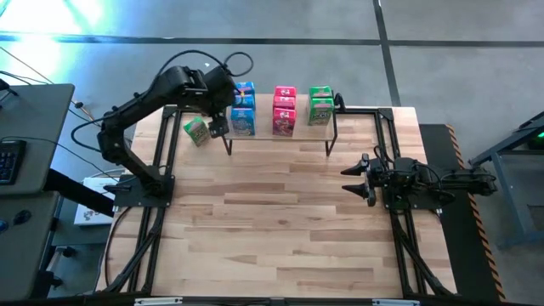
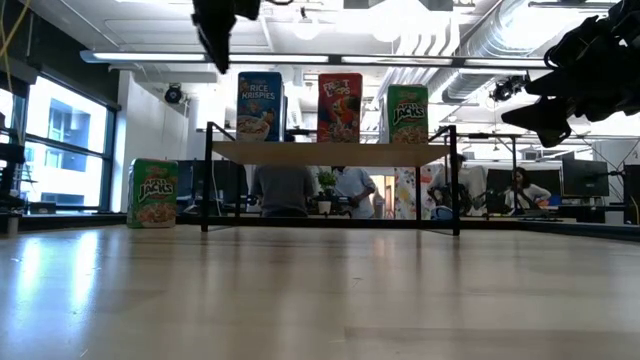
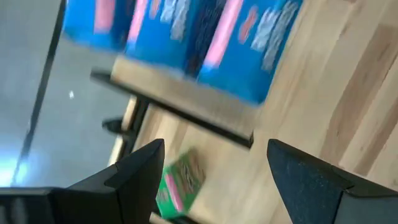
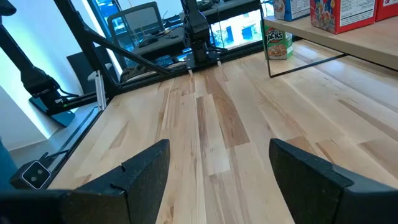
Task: Stack cereal on shelf
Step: Put the green cereal box on the shelf aligned with the other green cereal boxes
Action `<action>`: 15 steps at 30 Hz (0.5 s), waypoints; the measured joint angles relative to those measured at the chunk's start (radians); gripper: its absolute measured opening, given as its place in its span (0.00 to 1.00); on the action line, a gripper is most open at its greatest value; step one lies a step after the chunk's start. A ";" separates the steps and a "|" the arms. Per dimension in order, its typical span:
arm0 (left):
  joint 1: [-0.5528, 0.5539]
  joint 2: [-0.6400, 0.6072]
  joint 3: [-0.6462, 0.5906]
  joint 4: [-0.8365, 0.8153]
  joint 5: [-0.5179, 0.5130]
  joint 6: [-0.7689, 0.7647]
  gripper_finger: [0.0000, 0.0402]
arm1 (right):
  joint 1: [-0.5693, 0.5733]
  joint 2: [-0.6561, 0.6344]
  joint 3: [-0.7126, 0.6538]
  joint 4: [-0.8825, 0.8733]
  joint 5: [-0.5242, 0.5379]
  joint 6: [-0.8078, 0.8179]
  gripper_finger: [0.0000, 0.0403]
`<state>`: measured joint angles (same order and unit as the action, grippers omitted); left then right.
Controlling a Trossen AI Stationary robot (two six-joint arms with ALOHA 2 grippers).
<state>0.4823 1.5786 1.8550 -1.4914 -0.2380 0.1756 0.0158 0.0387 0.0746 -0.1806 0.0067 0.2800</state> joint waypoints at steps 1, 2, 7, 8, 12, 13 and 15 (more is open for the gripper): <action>0.008 -0.008 0.000 -0.015 -0.003 -0.015 0.69 | 0.000 0.000 0.000 0.000 0.000 0.000 0.66; 0.014 -0.018 0.000 -0.026 -0.008 -0.031 0.69 | 0.000 0.000 0.000 0.000 0.000 0.000 0.66; 0.076 -0.086 -0.032 -0.032 -0.033 -0.088 0.69 | 0.000 0.000 0.000 0.000 0.000 0.000 0.66; 0.091 -0.102 -0.042 -0.029 -0.035 -0.099 0.69 | 0.000 0.000 0.000 0.000 0.000 0.000 0.66; 0.162 -0.150 -0.094 -0.024 -0.036 -0.124 0.69 | 0.000 0.000 0.000 0.000 0.000 0.000 0.66; 0.178 -0.157 -0.112 -0.023 -0.036 -0.133 0.69 | 0.000 0.000 0.000 0.000 0.000 0.000 0.66; 0.214 -0.162 -0.144 -0.023 -0.027 -0.152 0.69 | 0.000 0.000 0.000 0.000 0.000 0.000 0.66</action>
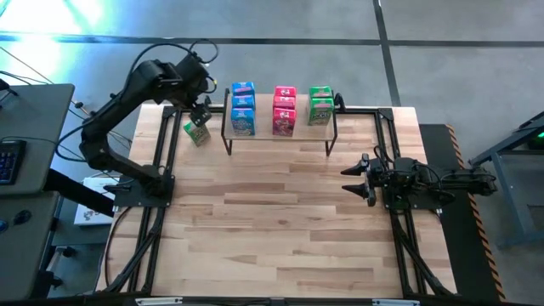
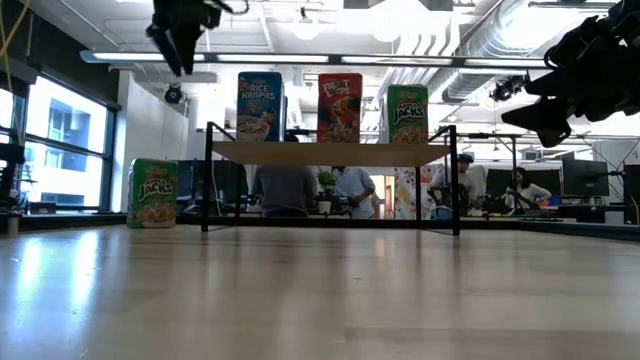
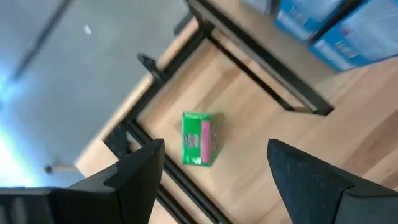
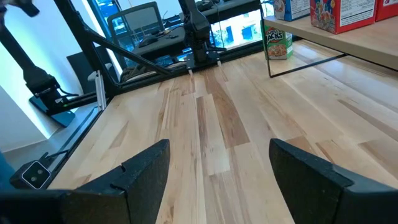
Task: Stack cereal on shelf
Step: Put the green cereal box on the shelf aligned with the other green cereal boxes
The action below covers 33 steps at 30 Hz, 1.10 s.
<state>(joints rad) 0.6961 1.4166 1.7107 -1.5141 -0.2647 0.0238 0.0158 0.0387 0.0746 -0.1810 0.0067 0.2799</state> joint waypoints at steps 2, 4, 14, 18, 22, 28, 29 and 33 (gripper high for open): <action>0.034 -0.004 -0.037 0.007 0.032 -0.014 0.69 | 0.000 0.000 0.000 0.000 0.000 0.000 0.66; 0.064 -0.008 -0.076 0.024 0.057 -0.020 0.69 | 0.000 0.000 0.000 0.000 0.000 0.000 0.66; 0.218 -0.006 -0.283 0.133 0.212 -0.005 0.69 | 0.000 0.000 0.000 0.000 0.000 0.000 0.66; 0.275 -0.006 -0.363 0.194 0.261 0.006 0.71 | 0.000 0.000 0.000 0.000 0.000 0.000 0.66; 0.314 -0.006 -0.439 0.252 0.286 0.007 0.76 | 0.000 0.000 0.000 0.000 0.000 0.000 0.66; 0.344 -0.005 -0.533 0.352 0.287 0.032 0.78 | 0.000 0.000 0.000 0.000 0.000 0.000 0.66; 0.346 -0.005 -0.546 0.370 0.286 0.032 0.78 | 0.000 0.000 0.000 0.000 0.000 0.000 0.66; 0.360 -0.005 -0.588 0.417 0.284 0.039 0.78 | 0.000 0.000 0.000 0.000 0.000 0.000 0.66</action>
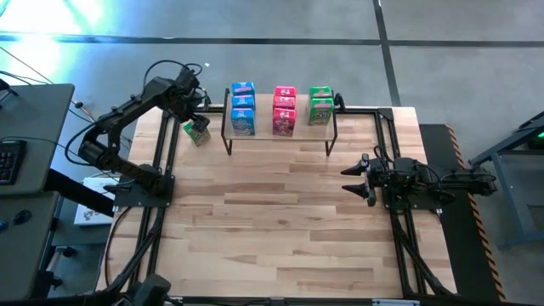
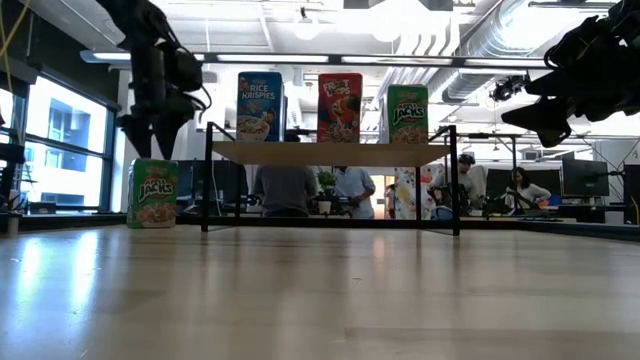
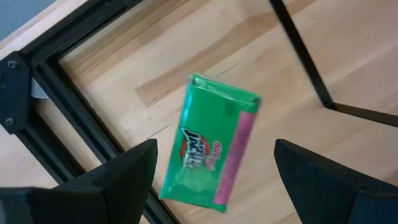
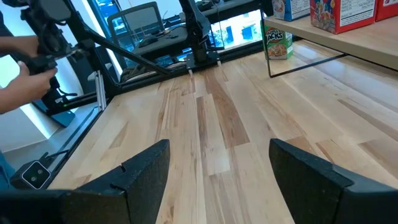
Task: Stack cereal on shelf
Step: Put the green cereal box on the shelf aligned with the other green cereal boxes
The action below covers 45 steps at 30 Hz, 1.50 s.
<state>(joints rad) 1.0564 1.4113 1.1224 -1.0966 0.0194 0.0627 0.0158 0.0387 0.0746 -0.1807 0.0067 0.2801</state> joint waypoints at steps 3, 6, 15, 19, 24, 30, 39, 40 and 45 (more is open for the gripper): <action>0.005 0.000 -0.026 0.018 -0.001 0.001 0.78 | 0.000 0.000 0.000 0.000 0.000 0.000 0.66; 0.005 0.000 -0.057 0.039 -0.001 0.004 0.78 | 0.000 0.000 0.000 0.000 0.000 0.000 0.66; 0.005 0.000 -0.117 0.079 0.000 0.050 0.71 | 0.000 0.000 0.000 0.000 0.000 0.000 0.66; 0.005 0.000 -0.127 0.081 0.000 0.055 0.62 | 0.000 0.000 0.000 0.000 0.000 0.000 0.66; 0.005 0.000 -0.127 0.086 0.000 0.078 0.51 | 0.000 0.000 0.000 0.000 0.000 0.000 0.66; 0.003 0.000 -0.127 0.083 0.002 0.102 0.42 | 0.000 0.000 0.000 0.000 0.000 0.000 0.66; 0.002 -0.030 -0.126 0.009 0.066 0.130 0.37 | 0.000 0.000 0.000 0.000 0.000 0.000 0.66; 0.000 -0.044 -0.126 -0.002 0.074 0.133 0.37 | 0.000 0.000 0.000 0.000 0.000 0.000 0.66; -0.038 -0.149 -0.126 -0.055 0.077 0.133 0.37 | 0.000 0.000 0.000 0.000 0.000 0.000 0.66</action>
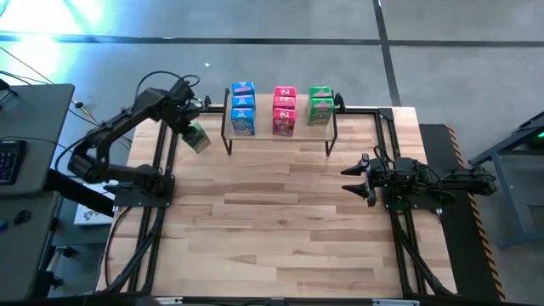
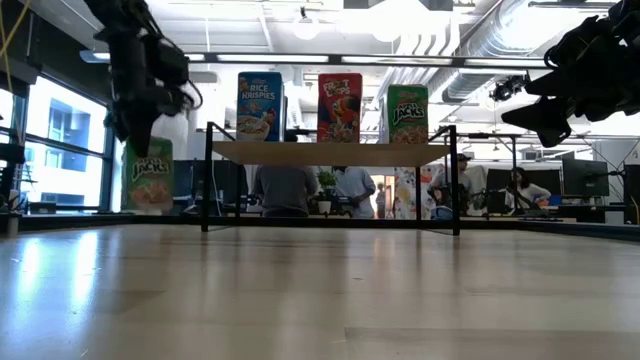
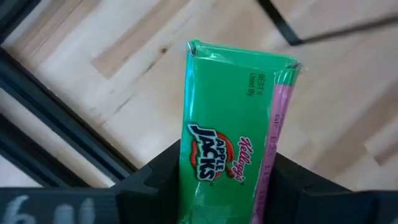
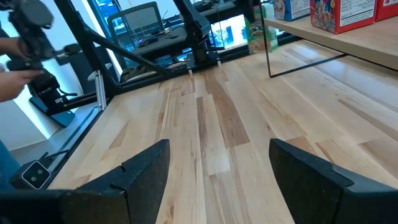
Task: Stack cereal on shelf
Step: Put the green cereal box on the shelf aligned with the other green cereal boxes
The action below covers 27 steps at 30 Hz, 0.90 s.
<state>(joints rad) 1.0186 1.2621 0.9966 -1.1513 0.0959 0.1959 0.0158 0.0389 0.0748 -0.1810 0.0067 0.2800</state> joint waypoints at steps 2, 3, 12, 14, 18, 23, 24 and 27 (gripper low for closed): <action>-0.027 -0.051 0.000 -0.035 0.000 0.000 0.37 | 0.000 0.000 0.000 0.000 0.000 0.000 0.66; -0.045 -0.075 0.000 -0.053 -0.001 0.000 0.37 | 0.000 0.000 0.000 0.000 0.000 0.000 0.66; -0.271 -0.250 0.000 -0.149 0.000 -0.012 0.37 | 0.000 0.000 0.000 0.000 0.000 0.000 0.66; -0.333 -0.268 0.000 -0.152 0.000 -0.028 0.37 | 0.000 0.000 0.000 0.000 0.000 0.000 0.66; -0.460 -0.272 0.001 -0.150 0.000 -0.074 0.37 | 0.000 0.000 0.000 0.000 0.000 0.000 0.66; -0.611 -0.251 0.001 -0.108 0.000 -0.109 0.37 | 0.000 0.000 0.000 0.000 0.000 0.000 0.66; -0.636 -0.243 0.001 -0.099 0.000 -0.118 0.37 | 0.000 0.000 0.000 0.000 0.000 0.000 0.66; -0.709 -0.211 0.010 -0.071 -0.001 -0.155 0.37 | 0.000 0.000 0.000 0.000 0.000 0.000 0.66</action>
<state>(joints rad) 0.3097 1.0510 1.0063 -1.2227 0.0953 0.0406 0.0158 0.0388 0.0746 -0.1806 0.0067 0.2798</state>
